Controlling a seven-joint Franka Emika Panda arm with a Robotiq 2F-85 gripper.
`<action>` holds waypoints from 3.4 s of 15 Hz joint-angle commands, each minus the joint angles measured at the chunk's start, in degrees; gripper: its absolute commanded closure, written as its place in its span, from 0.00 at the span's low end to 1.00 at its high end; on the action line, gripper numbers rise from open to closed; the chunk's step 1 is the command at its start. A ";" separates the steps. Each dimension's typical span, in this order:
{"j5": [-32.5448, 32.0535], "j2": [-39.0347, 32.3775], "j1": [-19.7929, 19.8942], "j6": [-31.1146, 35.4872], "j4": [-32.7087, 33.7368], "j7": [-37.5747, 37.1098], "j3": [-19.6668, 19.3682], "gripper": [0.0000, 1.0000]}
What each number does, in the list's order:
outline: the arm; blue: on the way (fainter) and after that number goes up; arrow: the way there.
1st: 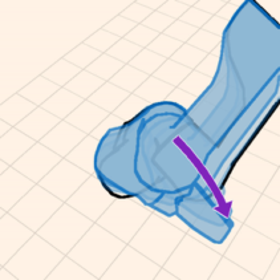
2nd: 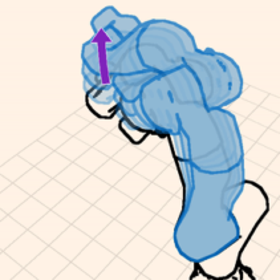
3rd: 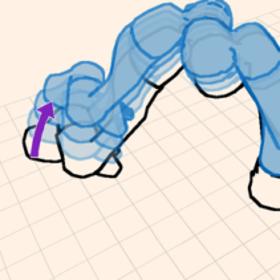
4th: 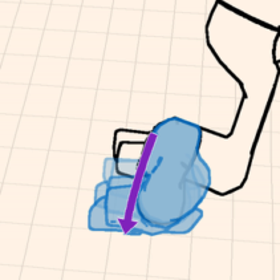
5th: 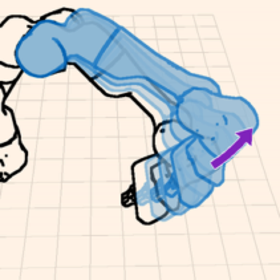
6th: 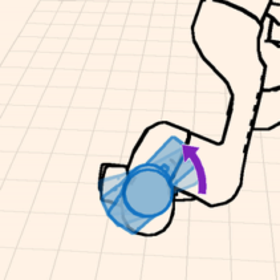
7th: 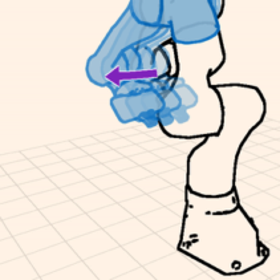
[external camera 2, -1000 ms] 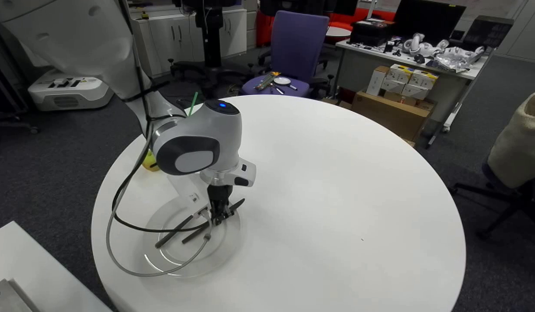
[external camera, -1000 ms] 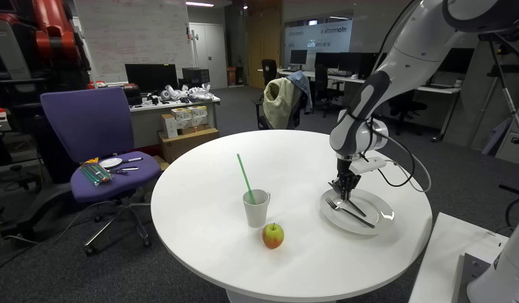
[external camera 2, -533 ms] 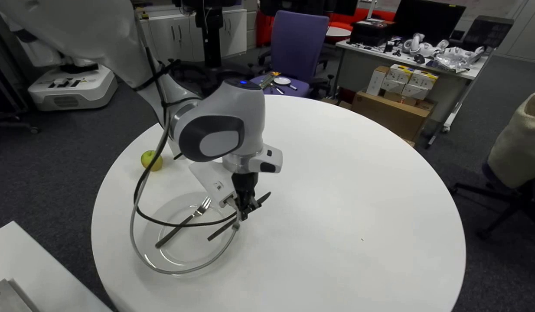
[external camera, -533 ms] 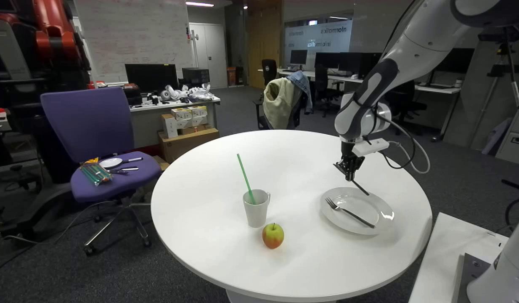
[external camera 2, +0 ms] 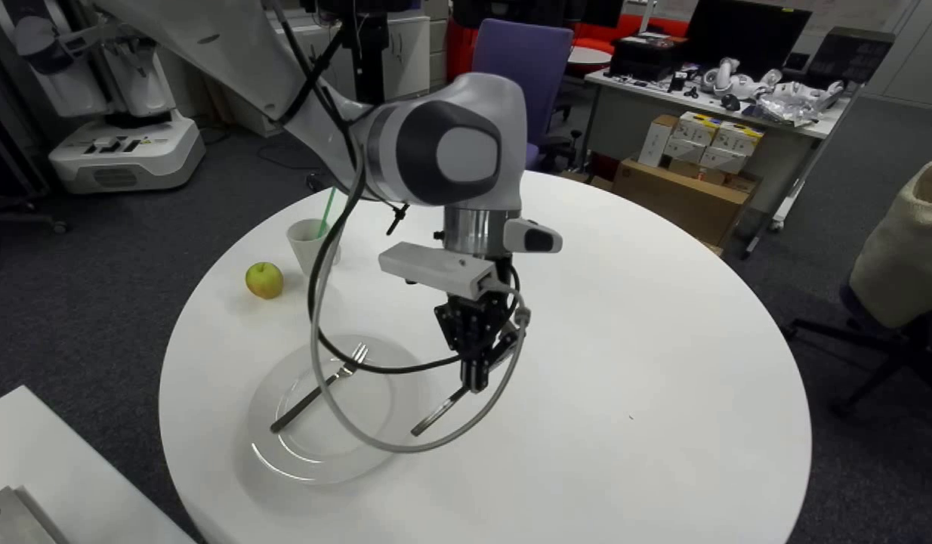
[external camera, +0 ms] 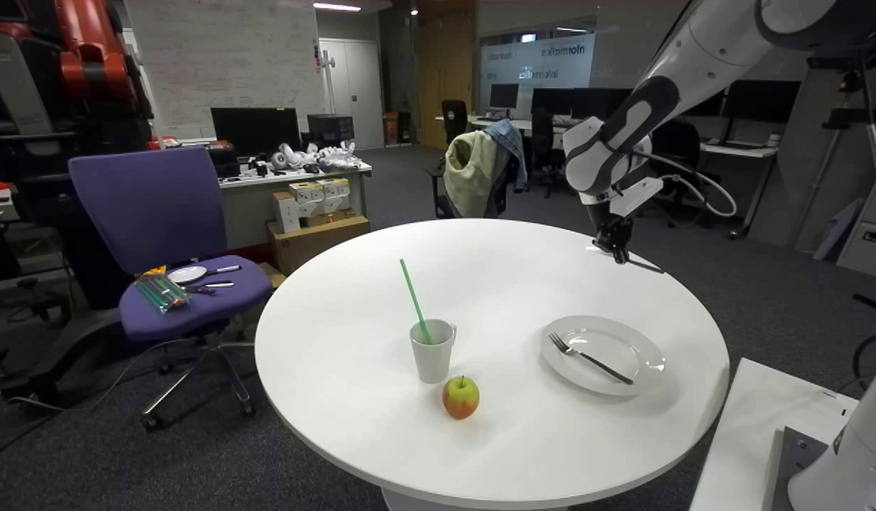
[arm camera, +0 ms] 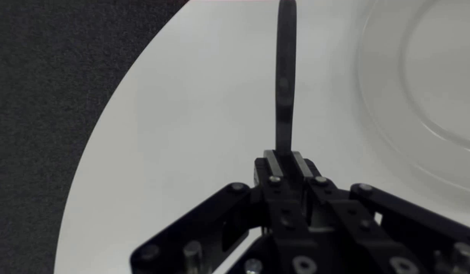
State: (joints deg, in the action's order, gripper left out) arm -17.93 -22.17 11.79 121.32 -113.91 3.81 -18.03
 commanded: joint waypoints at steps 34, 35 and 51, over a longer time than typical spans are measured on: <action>9.99 -27.11 11.00 6.52 24.78 15.34 7.94 0.97; 10.12 -27.02 11.02 5.69 24.86 15.31 7.95 0.65; 10.92 0.84 8.95 11.80 -3.31 12.70 7.09 0.00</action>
State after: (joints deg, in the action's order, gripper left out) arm -7.42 -31.31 22.00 131.81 -106.17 17.93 -10.29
